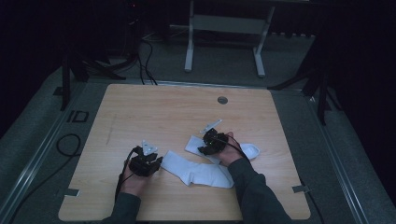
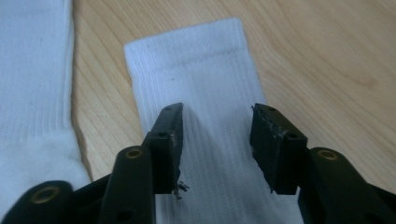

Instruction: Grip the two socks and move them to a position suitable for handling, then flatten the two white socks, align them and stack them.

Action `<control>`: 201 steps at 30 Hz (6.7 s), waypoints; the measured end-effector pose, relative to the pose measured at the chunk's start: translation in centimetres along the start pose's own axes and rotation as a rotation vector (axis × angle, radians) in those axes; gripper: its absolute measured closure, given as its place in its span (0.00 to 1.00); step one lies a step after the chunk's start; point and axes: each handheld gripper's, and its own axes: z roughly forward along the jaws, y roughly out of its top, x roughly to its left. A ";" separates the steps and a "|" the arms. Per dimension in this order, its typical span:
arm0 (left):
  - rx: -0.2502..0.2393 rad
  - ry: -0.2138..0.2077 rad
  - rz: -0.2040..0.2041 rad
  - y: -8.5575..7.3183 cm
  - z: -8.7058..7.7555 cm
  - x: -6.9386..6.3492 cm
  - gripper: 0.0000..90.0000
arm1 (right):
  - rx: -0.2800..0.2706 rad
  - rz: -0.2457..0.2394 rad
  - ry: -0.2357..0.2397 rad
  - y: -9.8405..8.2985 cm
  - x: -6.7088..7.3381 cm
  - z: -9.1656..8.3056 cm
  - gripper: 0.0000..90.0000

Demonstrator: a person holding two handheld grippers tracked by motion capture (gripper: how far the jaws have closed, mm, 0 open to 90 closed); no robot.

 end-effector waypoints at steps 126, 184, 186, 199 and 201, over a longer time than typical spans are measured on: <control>-0.015 0.014 -0.055 -0.7 -0.5 0.7 0.79 | -0.259 -0.009 0.142 0.7 8.8 -8.2 0.92; 0.020 -0.004 0.030 0.1 1.3 -2.3 0.85 | -0.076 -0.019 0.095 1.5 10.0 1.0 0.85; 0.022 -0.006 0.027 0.0 1.3 -2.3 0.85 | -0.076 -0.015 0.101 1.4 9.9 0.9 0.77; 0.023 -0.007 0.023 -0.1 1.2 -2.3 0.85 | -0.141 0.009 0.074 -0.3 8.2 -3.9 0.64; 0.023 -0.007 0.024 -0.1 1.2 -2.3 0.85 | -0.166 0.026 0.044 -1.2 7.2 -5.9 0.65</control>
